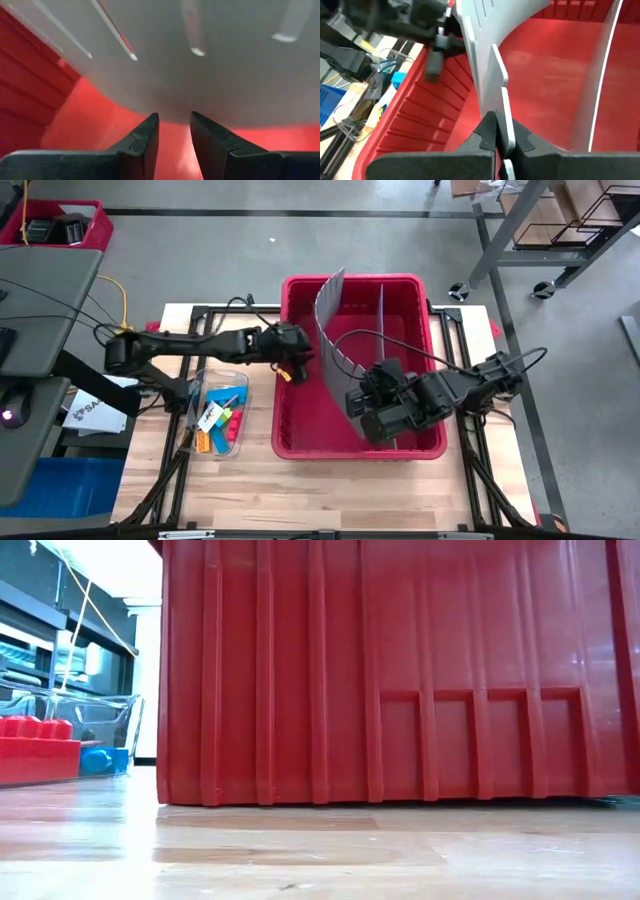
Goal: Sort Items/Unsort Items
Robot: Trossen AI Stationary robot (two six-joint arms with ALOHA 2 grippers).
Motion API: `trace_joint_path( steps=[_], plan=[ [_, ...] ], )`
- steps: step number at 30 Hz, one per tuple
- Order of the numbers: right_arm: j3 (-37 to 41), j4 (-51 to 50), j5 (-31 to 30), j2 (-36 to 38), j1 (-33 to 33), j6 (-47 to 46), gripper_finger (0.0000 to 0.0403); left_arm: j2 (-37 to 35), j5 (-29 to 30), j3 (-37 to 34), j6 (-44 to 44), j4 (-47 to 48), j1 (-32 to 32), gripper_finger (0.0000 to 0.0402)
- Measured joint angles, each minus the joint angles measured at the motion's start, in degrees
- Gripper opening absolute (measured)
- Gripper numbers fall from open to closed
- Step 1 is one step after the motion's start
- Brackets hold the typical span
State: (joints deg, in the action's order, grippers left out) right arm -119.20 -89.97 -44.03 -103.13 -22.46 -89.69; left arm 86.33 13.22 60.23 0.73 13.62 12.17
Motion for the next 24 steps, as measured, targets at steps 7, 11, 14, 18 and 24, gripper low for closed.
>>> trace_joint_path(
  steps=[7, 11, 14, 18, 24],
  plan=[
    [0.0, 0.95, 2.97, 0.02, -0.89, 3.25, 0.0, 2.49, 4.38, 0.02, 3.25, -6.02, 1.92, 0.0083],
    [0.0, -0.18, 4.31, 0.04, -3.21, 3.39, 0.0, -2.16, 1.61, -0.37, -0.55, -0.31, 1.83, 0.007],
    [0.0, -0.12, 4.53, 0.04, -3.79, 3.64, 0.0, -8.5, 2.02, 0.01, -3.72, 4.17, 2.94, 0.0068],
    [0.0, -0.18, 4.57, 0.04, -4.19, 3.65, 0.0, -13.83, 0.25, 1.15, -3.61, 7.44, 8.14, 0.0075],
    [0.0, 0.05, 4.17, 0.04, -4.59, 3.52, 0.0, -11.13, -13.64, 1.91, 2.47, 4.57, 18.87, 0.0104]
  ],
)
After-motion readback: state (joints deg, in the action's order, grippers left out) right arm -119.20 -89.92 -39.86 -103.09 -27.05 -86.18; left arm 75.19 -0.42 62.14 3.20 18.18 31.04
